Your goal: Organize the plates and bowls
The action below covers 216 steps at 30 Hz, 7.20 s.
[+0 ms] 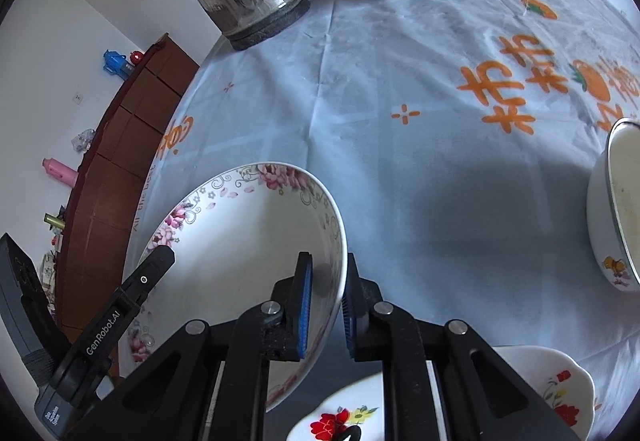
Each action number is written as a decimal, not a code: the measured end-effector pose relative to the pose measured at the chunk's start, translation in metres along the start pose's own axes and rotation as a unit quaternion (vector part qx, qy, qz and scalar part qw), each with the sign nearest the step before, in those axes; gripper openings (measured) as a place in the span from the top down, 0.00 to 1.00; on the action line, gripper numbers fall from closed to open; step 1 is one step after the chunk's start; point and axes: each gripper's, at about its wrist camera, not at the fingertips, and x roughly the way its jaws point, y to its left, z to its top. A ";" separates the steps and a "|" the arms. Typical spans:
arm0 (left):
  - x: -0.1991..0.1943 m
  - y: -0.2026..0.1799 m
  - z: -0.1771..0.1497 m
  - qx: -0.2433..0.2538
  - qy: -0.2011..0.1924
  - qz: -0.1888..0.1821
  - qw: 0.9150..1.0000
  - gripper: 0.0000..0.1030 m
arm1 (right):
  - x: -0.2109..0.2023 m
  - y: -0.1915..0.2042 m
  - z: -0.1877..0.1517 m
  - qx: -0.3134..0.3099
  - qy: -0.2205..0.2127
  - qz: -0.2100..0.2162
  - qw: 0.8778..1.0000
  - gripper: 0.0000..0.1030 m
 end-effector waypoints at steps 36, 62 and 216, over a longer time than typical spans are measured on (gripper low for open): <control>-0.085 -0.088 -0.068 0.111 -0.052 -0.088 0.989 0.87 | -0.143 -0.074 -0.105 0.067 -0.111 0.019 0.991 0.88; -0.082 -0.113 -0.125 0.138 -0.029 -0.067 0.988 0.86 | -0.151 -0.119 -0.157 0.077 -0.124 -0.002 0.989 0.87; -0.150 -0.221 -0.227 0.228 -0.131 -0.036 0.964 0.01 | -0.313 -0.271 -0.254 0.038 -0.337 -0.178 0.924 0.39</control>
